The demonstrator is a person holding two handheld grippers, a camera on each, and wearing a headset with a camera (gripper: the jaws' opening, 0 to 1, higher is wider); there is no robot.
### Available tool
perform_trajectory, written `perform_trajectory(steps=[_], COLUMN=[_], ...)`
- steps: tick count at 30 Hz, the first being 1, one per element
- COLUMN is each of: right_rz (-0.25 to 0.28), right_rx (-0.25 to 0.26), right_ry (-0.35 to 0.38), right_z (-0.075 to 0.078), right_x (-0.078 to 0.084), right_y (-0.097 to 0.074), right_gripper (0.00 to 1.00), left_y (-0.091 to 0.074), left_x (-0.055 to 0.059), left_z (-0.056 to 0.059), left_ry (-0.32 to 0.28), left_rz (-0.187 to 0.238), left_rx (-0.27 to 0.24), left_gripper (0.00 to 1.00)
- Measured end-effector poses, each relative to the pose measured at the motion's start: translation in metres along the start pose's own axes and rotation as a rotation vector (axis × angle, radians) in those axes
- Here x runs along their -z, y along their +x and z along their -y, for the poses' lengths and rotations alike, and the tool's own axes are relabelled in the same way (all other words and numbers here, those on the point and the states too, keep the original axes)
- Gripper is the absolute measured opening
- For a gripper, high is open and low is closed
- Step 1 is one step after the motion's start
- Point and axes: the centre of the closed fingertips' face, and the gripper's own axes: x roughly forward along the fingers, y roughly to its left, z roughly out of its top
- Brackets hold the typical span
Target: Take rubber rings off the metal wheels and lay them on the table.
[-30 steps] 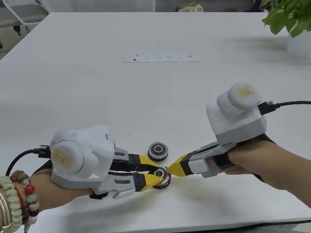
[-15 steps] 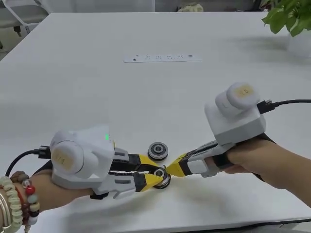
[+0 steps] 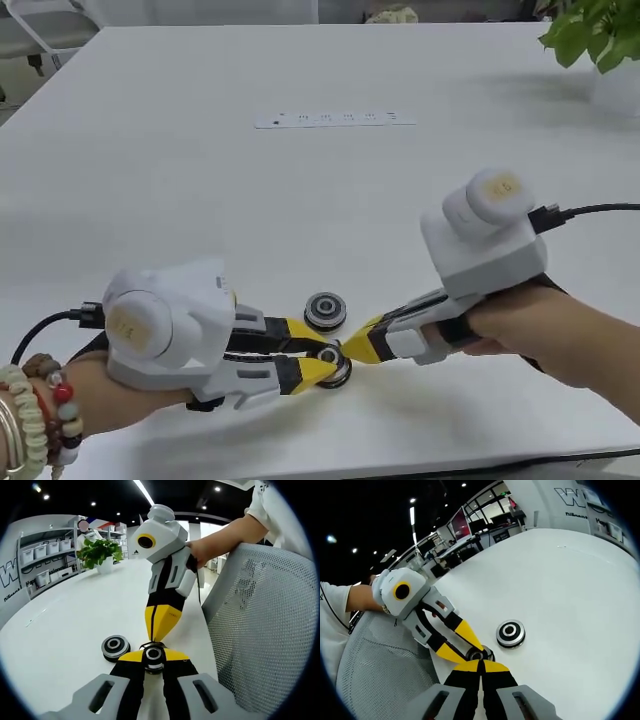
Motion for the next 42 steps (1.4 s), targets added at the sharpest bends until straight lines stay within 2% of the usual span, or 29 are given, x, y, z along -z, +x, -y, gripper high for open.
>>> perform_trajectory(steps=[13, 16, 17, 18, 19, 20, 22, 25, 29, 35, 40, 42], right_rz=[0.009, 0.032, 0.099, 0.065, 0.054, 0.058, 0.052, 0.036, 0.019, 0.007, 0.008, 0.007], right_rx=[-0.027, -0.054, -0.087, -0.068, -0.046, -0.046, -0.057, -0.028, -0.016, -0.008, -0.008, -0.005], right_ry=[0.001, 0.004, 0.038, 0.028, 0.004, -0.002, 0.036, 0.032, 0.039, 0.054, 0.061, 0.063], right_z=[-0.005, -0.010, -0.016, -0.014, -0.011, -0.012, -0.012, -0.007, -0.005, -0.003, -0.002, -0.002], right_x=[-0.003, -0.008, -0.021, -0.017, -0.014, -0.014, -0.011, -0.009, -0.004, -0.002, -0.002, -0.002], right_y=[0.001, 0.001, -0.002, -0.003, -0.002, -0.001, -0.001, 0.000, 0.002, 0.003, 0.002, 0.002], right_gripper=[0.00, 0.00, 0.00, 0.00, 0.00, 0.00, 0.00, 0.00, 0.00, 0.00, 0.00, 0.00], left_y=[0.000, 0.000, 0.000, 0.000, 0.000, 0.000, 0.000, 0.000, 0.001, 0.000, -0.008, -0.011], left_x=[0.000, 0.000, 0.000, 0.000, 0.000, 0.000, 0.000, 0.000, 0.000, -0.001, -0.010, -0.015], left_z=[-0.001, -0.001, -0.001, -0.002, -0.001, -0.001, -0.001, -0.001, -0.001, 0.000, 0.003, 0.005], left_ry=[-0.007, -0.007, -0.009, -0.010, -0.011, -0.014, -0.014, -0.022, -0.027, -0.036, -0.028, -0.042], left_rz=[0.002, 0.002, 0.002, 0.002, 0.003, 0.003, 0.003, 0.002, 0.000, -0.047, -0.050, -0.049], left_rx=[0.000, -0.002, -0.005, -0.007, -0.007, -0.008, -0.008, -0.013, -0.006, 0.012, 0.047, 0.064], left_gripper=[0.08, 0.08, 0.08, 0.08, 0.08, 0.08, 0.08, 0.08, 0.08, 0.09, 0.15, 0.19])
